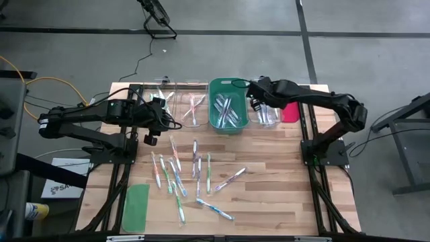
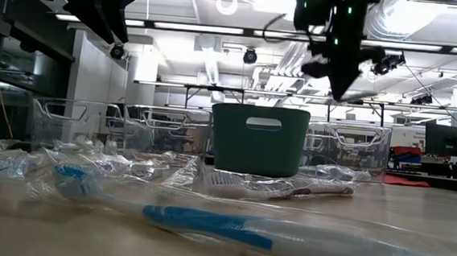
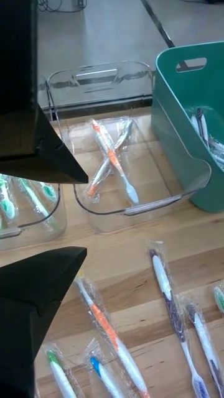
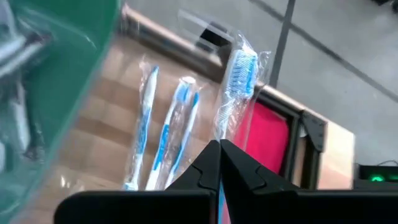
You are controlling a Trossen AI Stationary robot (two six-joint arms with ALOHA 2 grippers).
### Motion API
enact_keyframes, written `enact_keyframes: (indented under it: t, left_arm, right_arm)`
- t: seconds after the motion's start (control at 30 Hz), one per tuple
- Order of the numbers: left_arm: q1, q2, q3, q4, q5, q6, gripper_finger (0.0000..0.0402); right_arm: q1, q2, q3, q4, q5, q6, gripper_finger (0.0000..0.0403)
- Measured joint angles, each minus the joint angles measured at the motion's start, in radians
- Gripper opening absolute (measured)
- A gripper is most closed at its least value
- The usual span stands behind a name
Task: Pick & Place Toothbrushes
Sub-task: Put the blue toothbrush into the right transparent bin
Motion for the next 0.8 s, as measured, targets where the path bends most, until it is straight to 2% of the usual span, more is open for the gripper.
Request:
enact_keyframes:
  t: [0.2, 0.37, 0.53, 0.8]
  left_arm:
    - [0.0, 0.0, 0.0, 0.0, 0.0, 0.0, 0.017]
    - [0.0, 0.0, 0.0, 0.0, 0.0, 0.0, 0.017]
    - [0.0, 0.0, 0.0, 0.0, 0.0, 0.0, 0.017]
    - [0.0, 0.0, 0.0, 0.0, 0.0, 0.0, 0.017]
  right_arm:
    - [-0.093, 0.0, -0.102, 0.144, -0.059, -0.079, 0.0003]
    - [-0.146, 0.0, -0.136, 0.257, -0.114, -0.081, 0.0003]
    - [-0.16, 0.0, -0.185, 0.363, -0.173, -0.082, 0.0004]
    - [-0.16, 0.0, -0.215, 0.407, -0.162, -0.107, 0.0005]
